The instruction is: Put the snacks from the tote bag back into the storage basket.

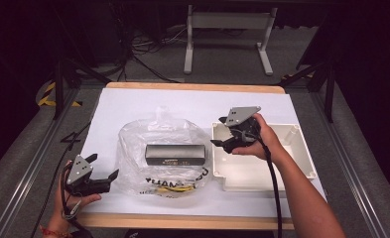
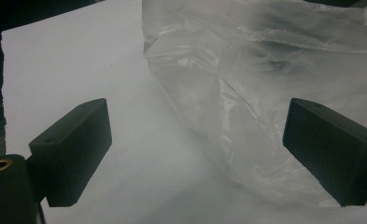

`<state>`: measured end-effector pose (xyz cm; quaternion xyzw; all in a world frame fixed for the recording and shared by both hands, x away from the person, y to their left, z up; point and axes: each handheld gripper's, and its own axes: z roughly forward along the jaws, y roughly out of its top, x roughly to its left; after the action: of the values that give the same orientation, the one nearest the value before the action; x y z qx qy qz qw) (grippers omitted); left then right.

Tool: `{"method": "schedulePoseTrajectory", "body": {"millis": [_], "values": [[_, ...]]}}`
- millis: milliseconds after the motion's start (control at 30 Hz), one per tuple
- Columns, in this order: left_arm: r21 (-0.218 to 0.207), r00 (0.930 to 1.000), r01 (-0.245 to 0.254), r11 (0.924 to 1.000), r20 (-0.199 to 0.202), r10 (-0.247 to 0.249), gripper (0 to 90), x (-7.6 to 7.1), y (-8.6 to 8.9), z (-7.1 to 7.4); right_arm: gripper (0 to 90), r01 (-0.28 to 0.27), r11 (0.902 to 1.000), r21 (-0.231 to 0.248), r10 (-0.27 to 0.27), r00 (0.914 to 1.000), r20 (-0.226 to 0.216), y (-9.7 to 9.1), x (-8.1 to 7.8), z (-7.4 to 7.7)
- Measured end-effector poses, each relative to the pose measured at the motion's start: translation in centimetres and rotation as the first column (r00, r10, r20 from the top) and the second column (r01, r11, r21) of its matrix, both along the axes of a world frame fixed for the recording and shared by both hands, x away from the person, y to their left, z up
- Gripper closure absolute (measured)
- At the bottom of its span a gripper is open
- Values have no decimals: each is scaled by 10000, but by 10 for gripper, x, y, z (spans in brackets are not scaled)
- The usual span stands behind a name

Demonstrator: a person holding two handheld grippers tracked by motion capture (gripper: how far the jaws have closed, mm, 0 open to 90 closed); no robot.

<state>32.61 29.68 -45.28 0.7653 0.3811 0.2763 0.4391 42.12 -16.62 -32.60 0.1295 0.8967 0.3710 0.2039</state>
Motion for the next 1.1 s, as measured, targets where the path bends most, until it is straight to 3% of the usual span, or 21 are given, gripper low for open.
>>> {"method": "schedulePoseTrajectory", "body": {"millis": [467, 700, 867, 933, 1100], "values": [[-47, 10000, 50, 10000, -19, -50, 89, -1, 0, 0, 241, -945, 9922, -818, 896, 9940, -624, 39, 6, -12], [-25, 10000, 37, 10000, -33, -37, 89, -1, 1, -1, 261, -1417, 9788, -1479, 1249, 9852, -1176, 58, 11, -17], [-78, 10000, 65, 9999, 22, -65, 89, -2, 1, 0, 272, -1663, 9715, -1692, 1397, 9773, -1590, 67, 14, -22], [-134, 10000, 55, 9999, 40, -55, 89, -2, 1, 0, 272, -1938, 9615, -1947, 1604, 9715, -1746, 73, 16, -27], [-106, 10000, 70, 9999, 66, -69, 89, -3, 1, 0, 266, -2197, 9492, -2252, 1731, 9624, -2093, 83, 17, -34]]}}
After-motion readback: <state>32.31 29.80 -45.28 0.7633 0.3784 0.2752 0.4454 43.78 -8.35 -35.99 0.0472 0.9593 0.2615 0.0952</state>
